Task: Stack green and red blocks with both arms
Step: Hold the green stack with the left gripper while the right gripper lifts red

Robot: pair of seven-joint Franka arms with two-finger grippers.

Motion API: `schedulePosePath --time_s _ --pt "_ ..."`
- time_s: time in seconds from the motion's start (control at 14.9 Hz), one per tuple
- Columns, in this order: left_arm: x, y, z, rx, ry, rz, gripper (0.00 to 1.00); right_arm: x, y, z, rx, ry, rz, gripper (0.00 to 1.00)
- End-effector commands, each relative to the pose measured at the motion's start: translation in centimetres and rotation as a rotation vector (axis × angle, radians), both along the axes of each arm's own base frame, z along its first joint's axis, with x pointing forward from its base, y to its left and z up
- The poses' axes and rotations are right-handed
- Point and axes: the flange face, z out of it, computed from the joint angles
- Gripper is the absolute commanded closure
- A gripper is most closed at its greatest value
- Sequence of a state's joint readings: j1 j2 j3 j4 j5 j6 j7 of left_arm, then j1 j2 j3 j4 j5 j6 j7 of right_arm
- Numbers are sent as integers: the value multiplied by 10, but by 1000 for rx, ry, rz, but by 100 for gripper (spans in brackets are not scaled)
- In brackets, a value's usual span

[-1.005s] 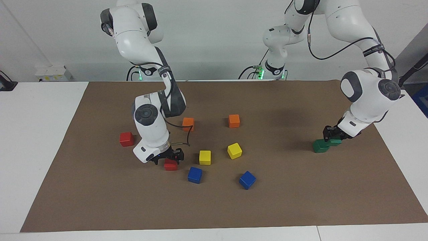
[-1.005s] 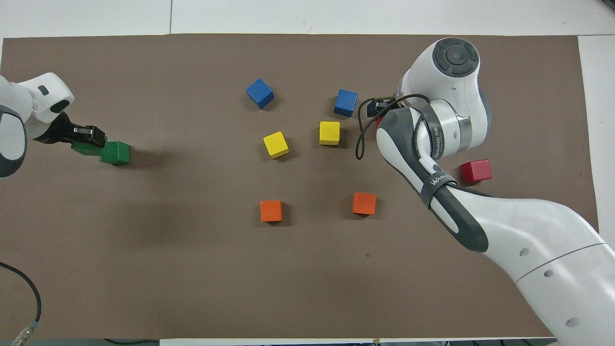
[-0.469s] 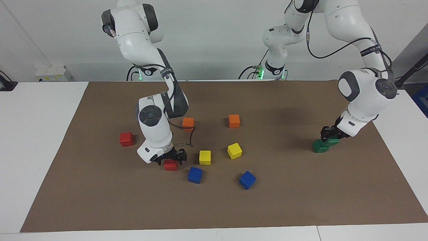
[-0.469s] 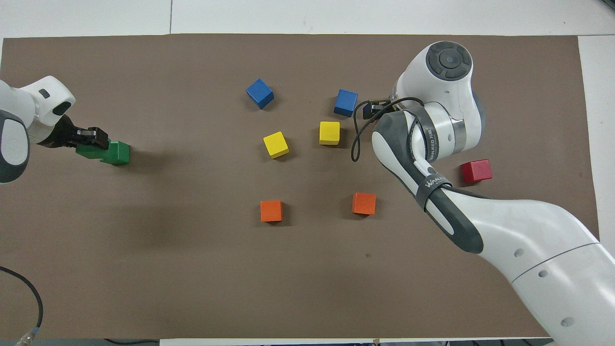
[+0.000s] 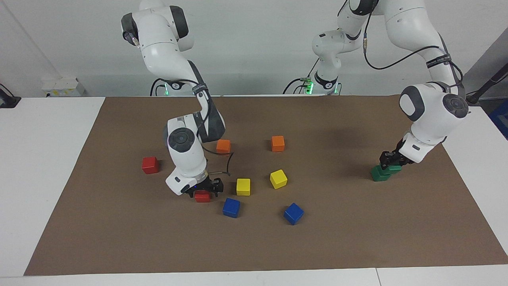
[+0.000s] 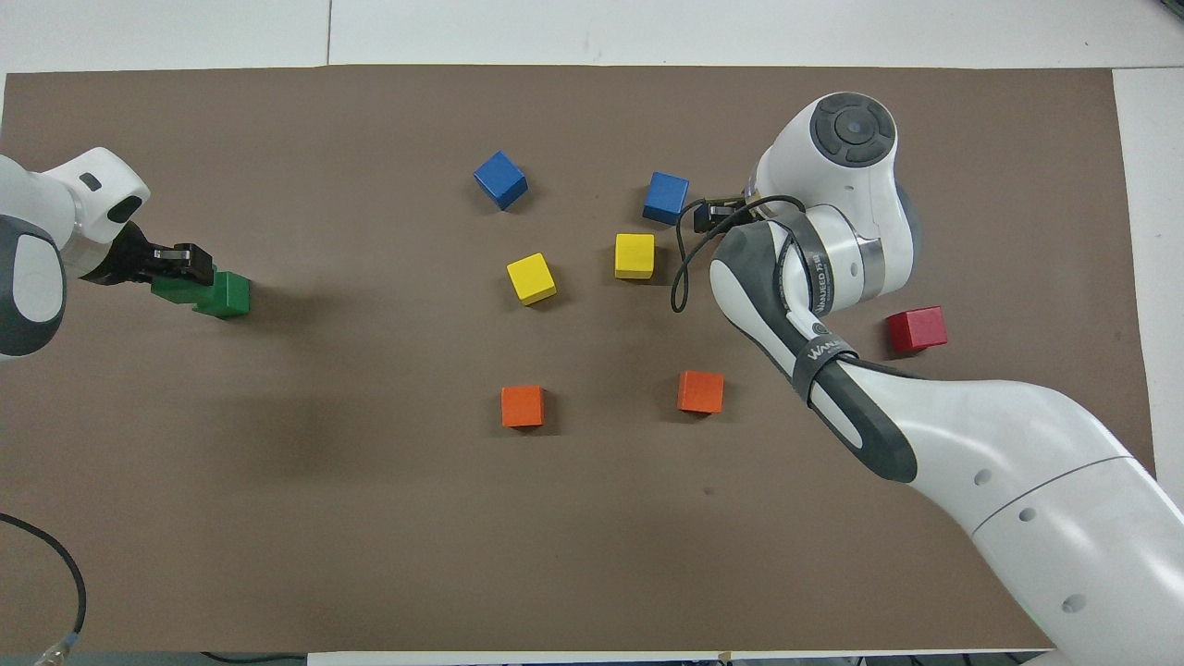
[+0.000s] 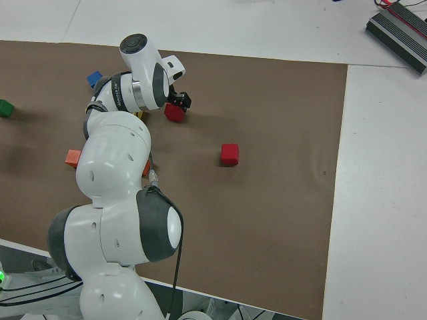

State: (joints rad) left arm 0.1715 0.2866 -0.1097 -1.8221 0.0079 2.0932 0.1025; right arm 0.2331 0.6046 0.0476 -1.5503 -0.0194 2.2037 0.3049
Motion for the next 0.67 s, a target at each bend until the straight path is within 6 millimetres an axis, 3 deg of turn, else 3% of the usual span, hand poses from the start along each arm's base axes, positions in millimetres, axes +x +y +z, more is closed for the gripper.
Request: schedulePosePath --time_s 0.0,0.2,0.34,0.54,0.6 --pt "-12 -6 -3 -5 -28 19 100 -4 2 -6 -4 -5 -35 12" --pt "-14 -6 -7 -5 -26 16 100 -5 1 -6 -9 7 -48 100" --pt "-15 -4 -7 -4 -20 9 100 -4 -1 3 -10 5 -54 100" --pt "-15 -4 -7 -4 -21 4 100 5 -21 48 -27 11 -71 100" --pt "-15 -4 -7 -4 -23 -5 100 6 -30 53 -45 19 -70 100"
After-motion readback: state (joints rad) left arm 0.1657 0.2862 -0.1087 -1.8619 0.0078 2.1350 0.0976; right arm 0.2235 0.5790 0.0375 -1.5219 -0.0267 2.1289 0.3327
